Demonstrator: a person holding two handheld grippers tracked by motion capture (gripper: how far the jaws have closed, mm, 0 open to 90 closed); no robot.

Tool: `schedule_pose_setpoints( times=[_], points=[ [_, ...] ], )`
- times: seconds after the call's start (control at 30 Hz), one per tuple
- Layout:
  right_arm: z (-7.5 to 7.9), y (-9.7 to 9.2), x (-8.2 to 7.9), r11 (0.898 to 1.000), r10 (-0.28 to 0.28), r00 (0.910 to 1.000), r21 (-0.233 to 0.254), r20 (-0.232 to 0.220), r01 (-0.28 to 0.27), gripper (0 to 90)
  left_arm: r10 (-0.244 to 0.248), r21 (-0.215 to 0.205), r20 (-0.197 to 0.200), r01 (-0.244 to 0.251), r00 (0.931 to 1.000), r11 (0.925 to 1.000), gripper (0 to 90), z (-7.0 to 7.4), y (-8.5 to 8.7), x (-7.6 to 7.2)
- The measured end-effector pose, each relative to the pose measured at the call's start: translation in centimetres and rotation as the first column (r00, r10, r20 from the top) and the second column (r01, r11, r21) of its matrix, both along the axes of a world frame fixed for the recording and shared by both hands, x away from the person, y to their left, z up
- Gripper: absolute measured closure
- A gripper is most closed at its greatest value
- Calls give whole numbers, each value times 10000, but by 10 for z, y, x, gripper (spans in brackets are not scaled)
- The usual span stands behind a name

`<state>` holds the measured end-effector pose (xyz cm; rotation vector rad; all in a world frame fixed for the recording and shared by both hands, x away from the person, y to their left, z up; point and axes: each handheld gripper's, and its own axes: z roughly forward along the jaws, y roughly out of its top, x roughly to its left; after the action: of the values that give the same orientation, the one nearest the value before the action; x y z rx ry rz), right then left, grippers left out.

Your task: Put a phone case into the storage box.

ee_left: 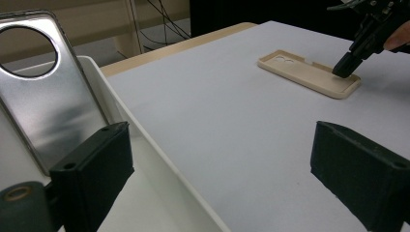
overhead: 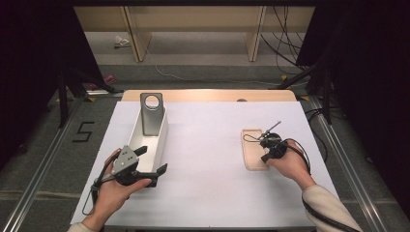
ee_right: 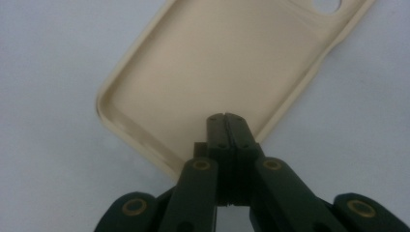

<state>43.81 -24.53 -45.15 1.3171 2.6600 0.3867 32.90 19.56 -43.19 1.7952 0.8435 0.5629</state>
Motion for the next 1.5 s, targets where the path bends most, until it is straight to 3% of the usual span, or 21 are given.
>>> schedule_pose_setpoints(
  times=[0.17,0.23,0.3,0.43,0.57,0.7,0.8,0.83,0.87,0.93,0.97,1.07,1.1,1.17,1.27,1.3,1.37,1.5],
  points=[
    [5,-1,-3,9992,211,9990,319,397,-223,740,12,-13,-4,-12,10000,10000,75,0,0,0],
    [7,-1,-4,9972,680,9955,272,652,-699,634,-12,11,-2,12,10000,10000,74,0,0,0],
    [10,1,-7,9859,1658,9803,35,1074,-1671,546,-5,6,-7,5,10000,10000,74,0,0,0],
    [19,5,-10,9647,2632,9536,-457,1465,-2592,425,-12,5,10,12,10000,10000,75,0,0,-1],
    [21,9,-13,9321,3583,9238,-1085,1351,-3457,352,-32,16,-6,32,10000,10000,76,0,0,-1],
    [18,14,-18,8940,4343,8961,-1658,914,-4163,318,-37,14,-12,37,10000,10000,76,0,0,0],
    [15,18,-19,8756,4617,8846,-1935,663,-4425,299,-37,8,0,37,10000,10000,75,0,0,-1],
    [14,19,-20,8661,4763,8771,-2051,618,-4559,300,-38,8,-4,38,10000,10000,76,0,0,-1],
    [13,21,-21,8668,4704,8810,-2142,512,-4503,301,-32,4,-5,32,10000,10000,76,0,0,-1],
    [12,23,-21,8475,4964,8673,-2374,379,-4747,307,-29,7,0,29,10000,10000,75,0,0,0],
    [11,24,-22,8467,4944,8687,-2441,321,-4728,311,-33,11,1,33,10000,10000,75,0,0,0],
    [9,26,-21,8201,5260,8502,-2782,222,-5001,328,-62,19,-16,62,10000,10000,76,0,0,0],
    [9,27,-21,8174,5269,8498,-2851,183,-5006,332,-59,23,-18,59,10000,10000,76,0,0,0],
    [8,29,-20,8023,5423,8400,-3065,158,-5122,334,-58,35,-35,59,10000,10000,76,0,0,0],
    [7,33,-18,7881,5511,8344,-3295,18,-5198,346,-58,28,-40,58,10000,10000,75,0,0,0],
    [7,35,-18,7865,5484,8362,-3374,-39,-5174,349,-63,16,-38,63,10000,10000,75,0,0,0],
    [5,37,-17,7742,5594,8288,-3485,-137,-5283,354,-67,24,-29,67,10000,10000,75,0,0,0],
    [2,40,-18,7632,5698,8214,-3537,-263,-5408,361,-78,17,-30,78,10000,10000,75,0,0,0]
  ],
)
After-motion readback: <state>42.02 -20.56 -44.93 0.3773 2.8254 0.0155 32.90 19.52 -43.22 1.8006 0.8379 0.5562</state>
